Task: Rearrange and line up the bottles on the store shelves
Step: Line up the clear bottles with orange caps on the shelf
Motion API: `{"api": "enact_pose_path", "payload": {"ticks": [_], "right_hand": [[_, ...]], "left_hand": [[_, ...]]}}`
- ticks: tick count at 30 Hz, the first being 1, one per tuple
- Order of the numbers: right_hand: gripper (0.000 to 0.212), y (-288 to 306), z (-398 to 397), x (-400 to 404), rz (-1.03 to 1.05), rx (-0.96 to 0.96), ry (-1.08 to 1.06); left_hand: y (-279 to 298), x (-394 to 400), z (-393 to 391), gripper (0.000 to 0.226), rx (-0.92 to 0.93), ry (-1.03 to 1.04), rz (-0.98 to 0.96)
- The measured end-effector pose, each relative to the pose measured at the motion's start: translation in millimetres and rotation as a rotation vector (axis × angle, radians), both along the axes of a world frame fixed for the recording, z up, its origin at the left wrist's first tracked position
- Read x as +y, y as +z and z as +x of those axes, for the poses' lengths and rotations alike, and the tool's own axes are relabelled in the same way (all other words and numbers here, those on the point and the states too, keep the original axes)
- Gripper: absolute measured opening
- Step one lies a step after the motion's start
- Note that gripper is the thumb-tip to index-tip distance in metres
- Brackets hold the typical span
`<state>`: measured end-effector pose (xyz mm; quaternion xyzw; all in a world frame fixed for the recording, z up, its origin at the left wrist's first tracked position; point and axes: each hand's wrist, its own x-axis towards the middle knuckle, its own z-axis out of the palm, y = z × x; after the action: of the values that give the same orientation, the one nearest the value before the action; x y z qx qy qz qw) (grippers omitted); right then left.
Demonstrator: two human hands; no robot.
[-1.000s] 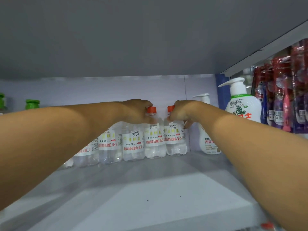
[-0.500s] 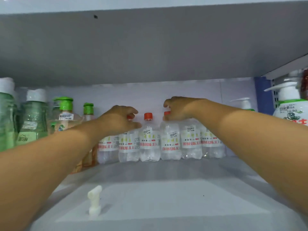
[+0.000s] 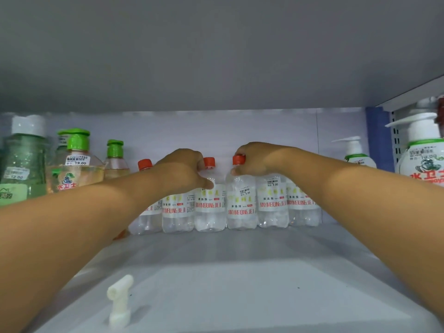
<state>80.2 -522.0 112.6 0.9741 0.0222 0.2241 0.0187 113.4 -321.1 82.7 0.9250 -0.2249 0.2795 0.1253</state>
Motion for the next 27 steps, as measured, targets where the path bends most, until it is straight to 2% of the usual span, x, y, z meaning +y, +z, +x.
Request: {"api": "enact_pose_path", "payload": {"ticks": [6, 8, 11, 13, 15, 17, 20, 27], "right_hand": [[0.045, -4, -6, 3, -0.014, 0.0, -0.008], [0.051, -3, -10, 5, -0.009, -0.028, -0.011], [0.065, 7, -18, 19, 0.149, -0.136, 0.06], [0.066, 16, -18, 37, 0.164, -0.136, 0.119], [0.074, 19, -13, 56, 0.076, -0.071, 0.111], [0.078, 13, -3, 70, -0.01, -0.002, 0.07], [0.067, 3, 11, 79, -0.095, 0.028, 0.038], [0.046, -1, 18, 72, -0.083, -0.013, 0.078]], "left_hand": [[-4, 6, -5, 0.044, -0.01, -0.042, -0.051], [0, 18, -6, 0.04, -0.05, -0.075, -0.167], [9, 42, -5, 0.035, -0.03, -0.014, -0.306], [6, 50, -3, 0.048, 0.056, 0.05, -0.222], [0, 50, 1, 0.064, 0.089, 0.084, -0.112], [-2, 47, 5, 0.066, 0.076, 0.097, -0.079], [2, 46, 8, 0.062, 0.068, 0.131, -0.056], [3, 43, 15, 0.061, 0.068, 0.161, -0.076]]}}
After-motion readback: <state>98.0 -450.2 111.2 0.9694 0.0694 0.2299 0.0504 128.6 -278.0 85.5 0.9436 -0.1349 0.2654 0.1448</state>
